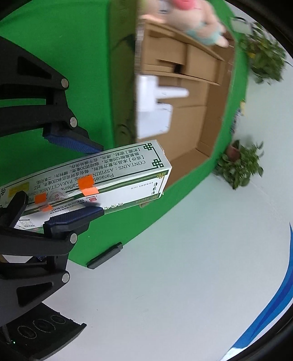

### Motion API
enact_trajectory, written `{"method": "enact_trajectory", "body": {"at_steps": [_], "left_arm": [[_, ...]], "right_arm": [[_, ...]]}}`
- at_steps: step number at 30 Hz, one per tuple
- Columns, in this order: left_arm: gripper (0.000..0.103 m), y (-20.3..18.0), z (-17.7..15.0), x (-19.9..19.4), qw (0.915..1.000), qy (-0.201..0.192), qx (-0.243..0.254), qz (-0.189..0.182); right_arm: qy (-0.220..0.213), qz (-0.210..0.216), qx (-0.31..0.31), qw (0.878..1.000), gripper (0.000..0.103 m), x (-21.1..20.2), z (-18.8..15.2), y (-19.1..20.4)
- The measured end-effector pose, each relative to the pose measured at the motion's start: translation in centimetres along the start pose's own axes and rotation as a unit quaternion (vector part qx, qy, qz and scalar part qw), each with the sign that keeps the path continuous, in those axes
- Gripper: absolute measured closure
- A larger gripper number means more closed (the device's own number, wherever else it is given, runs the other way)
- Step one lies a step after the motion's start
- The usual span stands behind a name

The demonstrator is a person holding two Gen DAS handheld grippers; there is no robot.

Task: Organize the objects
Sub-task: 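Lift the medicine box and lower it into the box beside the device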

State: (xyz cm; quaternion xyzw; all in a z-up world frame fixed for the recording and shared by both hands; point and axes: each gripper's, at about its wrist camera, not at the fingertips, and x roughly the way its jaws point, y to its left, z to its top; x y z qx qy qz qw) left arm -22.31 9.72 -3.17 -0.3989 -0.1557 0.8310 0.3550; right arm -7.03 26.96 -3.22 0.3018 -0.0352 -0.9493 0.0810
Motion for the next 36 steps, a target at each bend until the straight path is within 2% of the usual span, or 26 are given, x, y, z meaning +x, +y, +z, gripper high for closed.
{"method": "enact_trajectory", "body": {"at_steps": [3,8,14,17,20,24,29,36], "left_arm": [[0.059,-1.9,2.1,-1.0,0.9995,-0.009,0.029,-0.002],[0.059,-4.3,6.3,-0.3,0.9976,-0.023,0.064,-0.010],[0.059,-6.7,11.5,0.7,0.9949,-0.025,0.098,-0.003],[0.059,-6.7,14.4,1.7,0.9951,-0.019,0.097,0.007],[0.059,-5.0,18.6,3.9,0.9972,0.007,0.073,0.012],[0.059,-2.3,22.2,6.9,0.9979,0.030,0.052,0.026],[0.059,2.3,22.6,12.6,0.9954,0.082,0.025,0.042],[0.060,6.1,21.2,18.0,0.9906,0.129,0.004,0.046]], "right_arm": [[-0.023,-0.016,-0.006,1.000,0.043,-0.6,1.4,-0.2],[-0.052,-0.031,0.002,0.998,0.043,-1.5,4.7,-1.7],[-0.056,-0.044,0.005,0.997,0.043,-0.4,8.5,-2.9],[-0.039,-0.038,0.004,0.998,0.043,1.6,11.3,-3.3],[-0.010,-0.026,0.010,1.000,0.043,4.4,14.5,-3.8],[0.029,-0.013,0.006,0.999,0.043,8.7,17.4,-5.4],[0.096,0.015,0.040,0.994,0.043,14.1,17.0,-7.9],[0.168,0.004,0.048,0.985,0.043,19.7,14.7,-9.7]]}}
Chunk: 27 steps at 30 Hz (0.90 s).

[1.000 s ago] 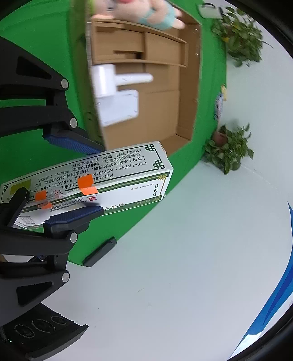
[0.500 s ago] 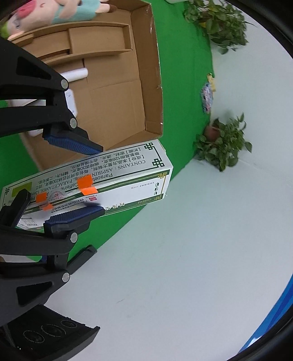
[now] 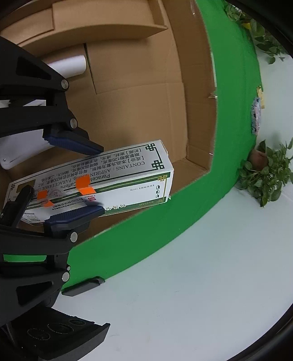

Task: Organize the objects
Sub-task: 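Lift the medicine box and lower it into the box beside the device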

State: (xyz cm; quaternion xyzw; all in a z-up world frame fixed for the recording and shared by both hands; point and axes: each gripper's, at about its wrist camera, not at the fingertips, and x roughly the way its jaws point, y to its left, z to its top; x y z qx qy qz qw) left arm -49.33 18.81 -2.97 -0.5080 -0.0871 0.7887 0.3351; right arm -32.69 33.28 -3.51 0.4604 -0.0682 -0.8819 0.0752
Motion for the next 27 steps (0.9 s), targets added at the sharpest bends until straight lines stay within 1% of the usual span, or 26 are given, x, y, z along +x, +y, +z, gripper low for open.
{"method": "enact_trajectory", "body": {"at_steps": [4,6,7,10,12,13,14,15,17,19,20,21,22,25,27], "left_arm": [[0.059,1.4,0.5,2.0,0.9997,0.018,-0.014,-0.004],[0.059,1.9,0.5,2.8,0.9994,0.028,-0.018,-0.004],[0.059,2.1,0.7,3.2,0.9993,0.032,-0.019,-0.002],[0.058,3.1,1.2,4.0,0.9981,0.047,-0.040,-0.008],[0.055,3.3,1.5,4.3,0.9979,0.052,-0.037,0.007],[0.055,3.2,1.6,4.4,0.9977,0.057,-0.034,0.017],[0.055,3.3,1.8,4.3,0.9970,0.062,-0.033,0.033],[0.054,3.3,2.0,4.2,0.9965,0.065,-0.035,0.039],[0.053,3.5,2.3,3.5,0.9967,0.064,-0.036,0.035],[0.045,3.6,2.7,2.3,0.9971,0.051,-0.030,0.048],[0.045,3.6,2.6,1.8,0.9973,0.046,-0.025,0.051],[0.045,3.3,1.0,0.3,0.9976,0.041,-0.019,0.052],[0.045,3.2,0.4,-0.6,0.9976,0.039,-0.012,0.056],[0.045,3.0,0.0,-1.1,0.9967,0.040,0.005,0.071],[0.045,3.4,-0.2,-0.9,0.9963,0.050,0.006,0.069]], "right_arm": [[0.025,-0.010,0.000,1.000,0.043,1.3,-0.3,0.1],[0.043,-0.012,0.008,0.999,0.043,2.2,0.1,-0.2],[0.048,-0.011,0.012,0.999,0.043,2.8,0.8,-0.2],[0.056,-0.007,0.021,0.998,0.042,2.8,-0.3,-0.3],[0.062,-0.007,0.022,0.998,0.042,3.0,-0.4,-0.2],[0.066,-0.010,0.017,0.998,0.042,3.4,-0.3,-0.8],[0.071,-0.013,0.015,0.997,0.041,3.5,-0.6,-0.6],[0.077,-0.018,0.012,0.997,0.041,3.6,-1.0,-0.3],[0.083,-0.016,0.013,0.996,0.040,3.7,-1.5,0.1],[0.091,-0.011,0.018,0.996,0.040,3.8,-1.9,0.2],[0.093,-0.011,0.020,0.995,0.040,3.7,-2.0,0.4],[0.095,-0.009,0.019,0.995,0.039,3.5,-2.2,0.5],[0.094,-0.007,0.015,0.995,0.038,3.3,-2.3,0.7],[0.087,-0.020,0.008,0.996,0.038,2.2,-2.7,1.1],[0.086,-0.020,0.006,0.996,0.038,1.7,-3.0,1.3]]}}
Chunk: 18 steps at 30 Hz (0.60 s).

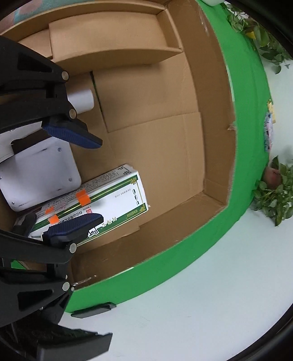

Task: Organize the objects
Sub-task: 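Lift the medicine box and lower it into the box beside the device, then open the right gripper to release the medicine box and withdraw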

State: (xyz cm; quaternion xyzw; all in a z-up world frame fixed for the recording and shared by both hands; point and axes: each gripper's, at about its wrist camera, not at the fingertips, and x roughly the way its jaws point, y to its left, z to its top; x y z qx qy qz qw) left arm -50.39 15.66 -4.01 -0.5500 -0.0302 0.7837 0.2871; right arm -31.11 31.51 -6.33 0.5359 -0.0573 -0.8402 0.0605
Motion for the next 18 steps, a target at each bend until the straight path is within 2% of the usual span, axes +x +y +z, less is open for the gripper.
{"method": "enact_trajectory", "body": {"at_steps": [5,6,9,16,18], "left_arm": [[0.045,0.6,0.5,2.6,0.9993,0.036,0.009,-0.001],[0.045,0.3,-0.9,3.4,0.9989,0.046,0.007,0.001],[0.045,0.6,-1.1,3.5,0.9987,0.049,0.000,-0.014],[0.042,0.6,-1.8,2.6,0.9976,0.068,-0.008,-0.010],[0.042,0.6,-2.2,4.2,0.9972,0.073,-0.013,-0.005]], "right_arm": [[0.010,-0.001,-0.012,1.000,0.039,0.4,0.3,0.0],[0.009,-0.002,-0.015,1.000,0.039,0.6,0.6,-0.1],[0.007,0.005,-0.016,1.000,0.039,0.6,0.9,-0.4],[-0.003,0.004,-0.025,1.000,0.039,0.0,1.2,-1.1],[-0.003,0.000,-0.029,1.000,0.039,0.2,1.2,-1.1]]}}
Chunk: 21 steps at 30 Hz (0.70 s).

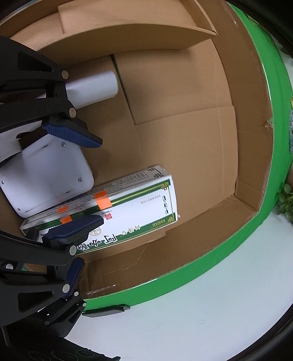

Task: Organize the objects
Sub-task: 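Open the right gripper to release the medicine box and withdraw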

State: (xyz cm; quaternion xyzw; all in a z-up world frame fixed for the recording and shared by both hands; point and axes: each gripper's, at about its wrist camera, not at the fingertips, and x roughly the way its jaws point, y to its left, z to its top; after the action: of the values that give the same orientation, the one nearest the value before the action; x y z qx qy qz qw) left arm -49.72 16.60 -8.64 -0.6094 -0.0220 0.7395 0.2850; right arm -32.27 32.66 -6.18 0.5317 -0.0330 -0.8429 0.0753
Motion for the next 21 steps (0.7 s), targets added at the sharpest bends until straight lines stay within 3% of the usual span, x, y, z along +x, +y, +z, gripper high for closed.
{"method": "enact_trajectory", "body": {"at_steps": [11,15,21], "left_arm": [[0.042,-0.1,-1.5,-0.6,0.9996,-0.021,0.015,0.014],[0.037,-0.3,-2.0,-1.1,0.9994,-0.032,0.016,0.007],[0.037,-0.8,-2.3,-1.1,0.9985,-0.051,0.018,-0.002]], "right_arm": [[0.001,-0.015,-0.020,1.000,0.050,0.7,-0.4,1.0],[0.014,-0.011,-0.018,1.000,0.050,0.2,-0.8,0.9],[0.027,-0.001,-0.007,1.000,0.050,0.0,-0.9,0.7]]}}
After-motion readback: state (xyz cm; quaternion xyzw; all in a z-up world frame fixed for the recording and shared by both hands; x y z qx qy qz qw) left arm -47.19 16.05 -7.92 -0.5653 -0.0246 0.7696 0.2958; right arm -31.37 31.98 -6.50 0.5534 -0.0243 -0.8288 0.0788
